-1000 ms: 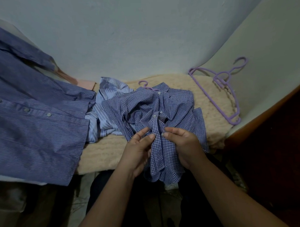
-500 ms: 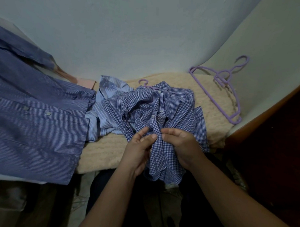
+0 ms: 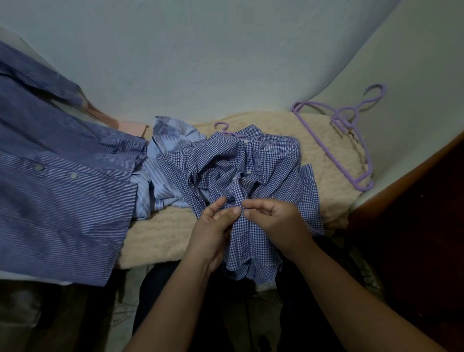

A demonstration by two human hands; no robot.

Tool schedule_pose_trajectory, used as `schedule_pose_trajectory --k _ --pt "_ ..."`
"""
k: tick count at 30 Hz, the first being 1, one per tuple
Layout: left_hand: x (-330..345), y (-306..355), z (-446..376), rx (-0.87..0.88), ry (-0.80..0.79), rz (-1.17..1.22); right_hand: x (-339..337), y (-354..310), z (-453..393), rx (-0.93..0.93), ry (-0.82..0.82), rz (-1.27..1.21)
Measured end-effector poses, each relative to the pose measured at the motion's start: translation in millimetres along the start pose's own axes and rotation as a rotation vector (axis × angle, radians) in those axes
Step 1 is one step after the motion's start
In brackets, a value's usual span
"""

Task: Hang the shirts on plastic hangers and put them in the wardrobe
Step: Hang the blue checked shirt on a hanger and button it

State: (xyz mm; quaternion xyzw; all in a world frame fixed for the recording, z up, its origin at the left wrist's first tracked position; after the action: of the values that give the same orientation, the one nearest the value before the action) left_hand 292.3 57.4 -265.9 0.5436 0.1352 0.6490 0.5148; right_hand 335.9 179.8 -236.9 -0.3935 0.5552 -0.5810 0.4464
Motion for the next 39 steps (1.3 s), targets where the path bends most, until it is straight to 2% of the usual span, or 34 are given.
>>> schedule_pose_trajectory --k 8,18,26,33,39 --pt "-1 -1 -2 -0.025 -0.012 -0.011 3 1 -1 0.035 -0.063 -0.065" --pt "-5 -11 -5 -0.101 0.005 0.049 3 2 -3 0.040 -0.029 -0.021" --pt "-7 -16 -9 -0.153 -0.021 0.002 4 -4 0 0.055 -0.108 0.087" --pt "-8 -18 -8 -0.132 -0.063 -0.046 2 3 0 0.112 -0.055 0.107" --pt "-9 -18 -10 -0.098 -0.049 -0.094 -1 7 -3 0.067 -0.010 0.036"
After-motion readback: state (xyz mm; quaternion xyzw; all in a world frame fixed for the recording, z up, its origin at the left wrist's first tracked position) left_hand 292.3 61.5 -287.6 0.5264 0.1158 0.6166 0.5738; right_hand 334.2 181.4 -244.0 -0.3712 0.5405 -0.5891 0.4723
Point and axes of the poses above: each hand's wrist, its own z-axis away from the middle knuckle, its own x-axis out of the palm, y = z × x, the point moved 6 cm from there along -z, towards the middle knuckle, and after that the axes turned 1 degree about -y, right-handed, at the moved point
